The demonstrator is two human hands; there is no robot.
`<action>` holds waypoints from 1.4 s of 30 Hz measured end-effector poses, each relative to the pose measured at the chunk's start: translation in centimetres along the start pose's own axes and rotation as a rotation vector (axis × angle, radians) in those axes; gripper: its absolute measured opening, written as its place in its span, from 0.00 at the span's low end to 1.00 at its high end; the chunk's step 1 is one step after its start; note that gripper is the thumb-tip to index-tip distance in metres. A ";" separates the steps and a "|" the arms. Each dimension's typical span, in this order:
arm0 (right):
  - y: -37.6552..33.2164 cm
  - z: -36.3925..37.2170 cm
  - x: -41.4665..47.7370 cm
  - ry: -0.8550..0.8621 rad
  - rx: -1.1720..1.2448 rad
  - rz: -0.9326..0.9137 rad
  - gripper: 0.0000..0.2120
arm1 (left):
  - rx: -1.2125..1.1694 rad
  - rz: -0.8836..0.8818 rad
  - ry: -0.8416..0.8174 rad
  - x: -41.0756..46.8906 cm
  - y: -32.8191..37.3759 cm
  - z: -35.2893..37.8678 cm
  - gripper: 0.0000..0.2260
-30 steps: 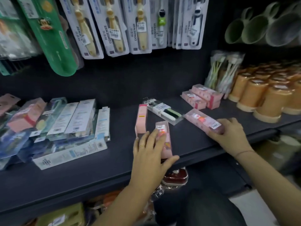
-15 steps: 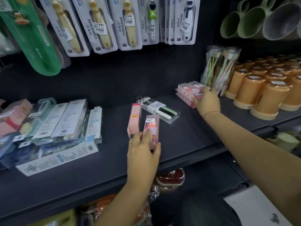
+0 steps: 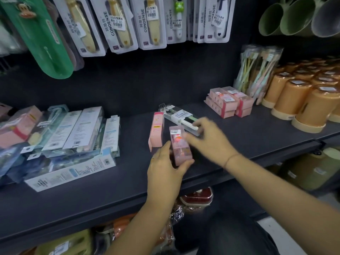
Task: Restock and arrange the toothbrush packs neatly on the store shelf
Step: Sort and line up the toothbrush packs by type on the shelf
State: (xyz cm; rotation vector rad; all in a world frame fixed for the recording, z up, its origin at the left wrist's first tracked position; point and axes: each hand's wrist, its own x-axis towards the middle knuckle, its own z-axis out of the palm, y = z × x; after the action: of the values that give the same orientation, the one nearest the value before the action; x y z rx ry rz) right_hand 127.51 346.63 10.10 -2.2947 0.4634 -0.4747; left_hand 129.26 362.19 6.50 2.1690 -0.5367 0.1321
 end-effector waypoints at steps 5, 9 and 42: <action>-1.5 1.7 -2.5 -0.167 -0.029 0.062 0.32 | 0.042 0.123 0.165 -0.5 -0.6 -1.0 0.19; -2.6 1.9 -2.5 -0.254 -0.167 0.078 0.32 | 0.044 0.091 0.299 1.0 -0.2 -1.5 0.14; 8.1 -2.9 5.7 0.177 -0.426 -0.074 0.17 | 0.509 0.205 0.074 6.7 -2.2 -3.2 0.23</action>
State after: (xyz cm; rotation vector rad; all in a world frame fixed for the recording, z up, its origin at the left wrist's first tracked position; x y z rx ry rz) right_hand 129.61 336.90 7.33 -2.6976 0.6161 -0.6716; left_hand 136.53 363.69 8.73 2.5799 -0.7436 0.5052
